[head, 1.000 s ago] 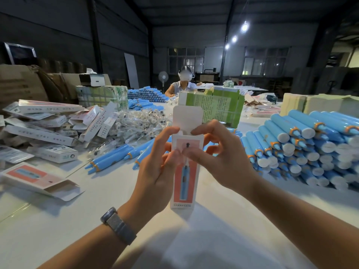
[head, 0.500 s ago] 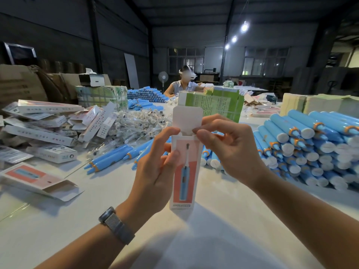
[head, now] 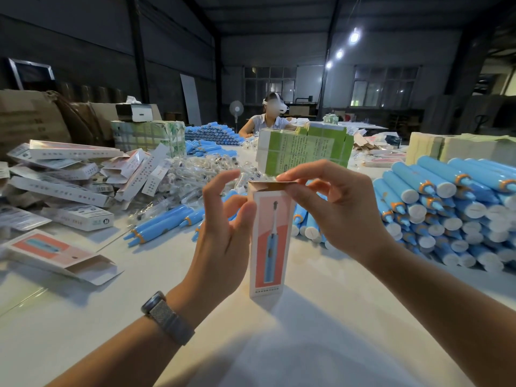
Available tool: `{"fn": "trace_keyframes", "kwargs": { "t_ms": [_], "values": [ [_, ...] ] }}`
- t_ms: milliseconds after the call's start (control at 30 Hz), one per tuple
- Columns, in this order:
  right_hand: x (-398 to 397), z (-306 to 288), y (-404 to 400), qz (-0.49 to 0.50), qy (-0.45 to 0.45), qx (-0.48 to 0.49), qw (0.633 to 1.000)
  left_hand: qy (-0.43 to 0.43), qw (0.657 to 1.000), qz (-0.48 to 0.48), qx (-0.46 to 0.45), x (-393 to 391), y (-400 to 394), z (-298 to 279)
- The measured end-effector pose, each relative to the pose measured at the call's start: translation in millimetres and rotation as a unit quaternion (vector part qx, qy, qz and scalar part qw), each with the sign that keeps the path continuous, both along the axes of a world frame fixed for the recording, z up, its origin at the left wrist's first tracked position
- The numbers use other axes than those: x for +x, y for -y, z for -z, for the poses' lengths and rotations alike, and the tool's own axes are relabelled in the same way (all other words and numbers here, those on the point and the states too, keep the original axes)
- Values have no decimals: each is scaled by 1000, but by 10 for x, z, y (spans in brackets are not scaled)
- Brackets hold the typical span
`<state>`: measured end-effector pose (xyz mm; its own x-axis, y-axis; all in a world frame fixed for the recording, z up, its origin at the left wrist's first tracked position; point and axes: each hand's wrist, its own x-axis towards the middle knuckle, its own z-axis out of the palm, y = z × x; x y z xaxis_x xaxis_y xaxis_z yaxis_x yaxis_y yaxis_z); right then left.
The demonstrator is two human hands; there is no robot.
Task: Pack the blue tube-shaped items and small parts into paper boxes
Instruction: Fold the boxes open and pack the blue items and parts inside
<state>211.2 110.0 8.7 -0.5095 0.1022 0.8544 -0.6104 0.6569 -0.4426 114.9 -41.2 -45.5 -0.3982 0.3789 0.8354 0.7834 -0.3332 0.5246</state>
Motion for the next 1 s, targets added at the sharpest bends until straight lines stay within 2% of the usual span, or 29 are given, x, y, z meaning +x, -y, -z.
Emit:
{"fn": "trace_keyframes", "kwargs": {
  "t_ms": [133, 267, 467, 667, 867, 1000],
  "values": [
    [9, -13, -52, -7, 15, 36, 999, -28, 999, -36, -5, -1, -14, 6],
    [17, -41, -107, -55, 53, 11, 997, -36, 998, -49, 6, 30, -39, 29],
    [11, 1, -124, -103, 79, -10, 992, 8, 999, 3, 31, -2, -66, 1],
    [-34, 18, -63, -64, 45, -3, 997, 0, 999, 18, 34, -21, -64, -23],
    [-26, 13, -24, -45, 40, -2, 998, -7, 998, -36, 46, -55, 3, -135],
    [-21, 25, -9, -46, 37, -28, 998, 9, 998, -31, 48, 3, -1, -154]
  ]
}}
